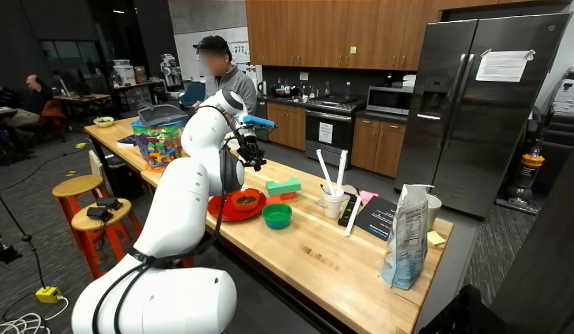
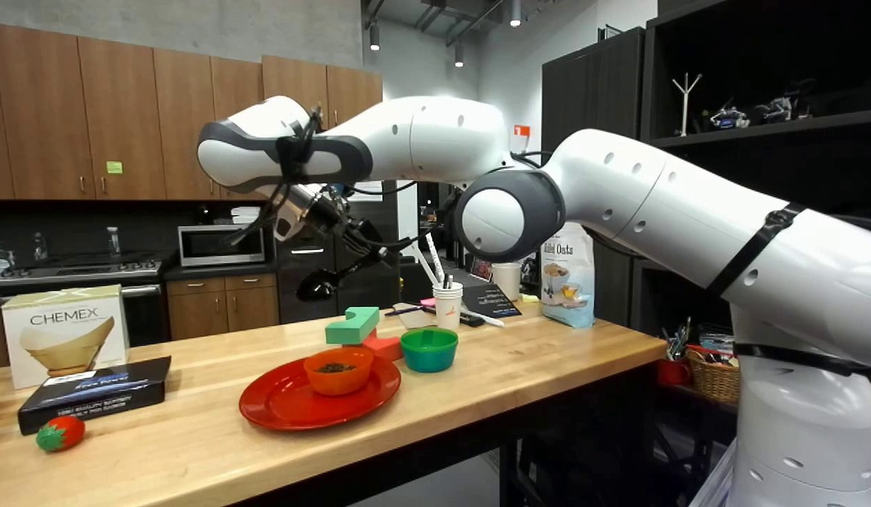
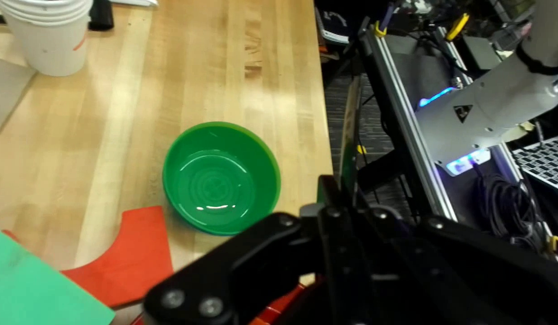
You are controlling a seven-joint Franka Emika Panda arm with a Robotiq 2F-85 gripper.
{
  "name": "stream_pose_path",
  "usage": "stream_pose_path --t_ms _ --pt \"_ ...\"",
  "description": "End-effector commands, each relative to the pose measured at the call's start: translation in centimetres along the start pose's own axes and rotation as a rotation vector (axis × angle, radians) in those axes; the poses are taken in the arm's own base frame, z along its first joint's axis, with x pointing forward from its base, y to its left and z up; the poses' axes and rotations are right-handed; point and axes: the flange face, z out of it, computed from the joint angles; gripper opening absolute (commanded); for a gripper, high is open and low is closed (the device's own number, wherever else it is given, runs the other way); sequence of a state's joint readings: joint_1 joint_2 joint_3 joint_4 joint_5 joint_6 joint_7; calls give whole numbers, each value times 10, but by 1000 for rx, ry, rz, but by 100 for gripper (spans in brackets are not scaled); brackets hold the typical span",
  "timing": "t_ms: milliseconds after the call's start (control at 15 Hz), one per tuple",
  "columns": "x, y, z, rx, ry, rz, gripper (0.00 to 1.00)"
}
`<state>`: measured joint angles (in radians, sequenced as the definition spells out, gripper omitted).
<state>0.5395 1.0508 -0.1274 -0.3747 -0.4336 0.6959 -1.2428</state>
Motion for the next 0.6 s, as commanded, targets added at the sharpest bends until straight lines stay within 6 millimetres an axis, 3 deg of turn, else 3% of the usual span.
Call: stream_pose_path --t_ms 0,533 --pt "-16 7 15 95 27 33 1" --pt "-34 18 39 211 8 153 1"
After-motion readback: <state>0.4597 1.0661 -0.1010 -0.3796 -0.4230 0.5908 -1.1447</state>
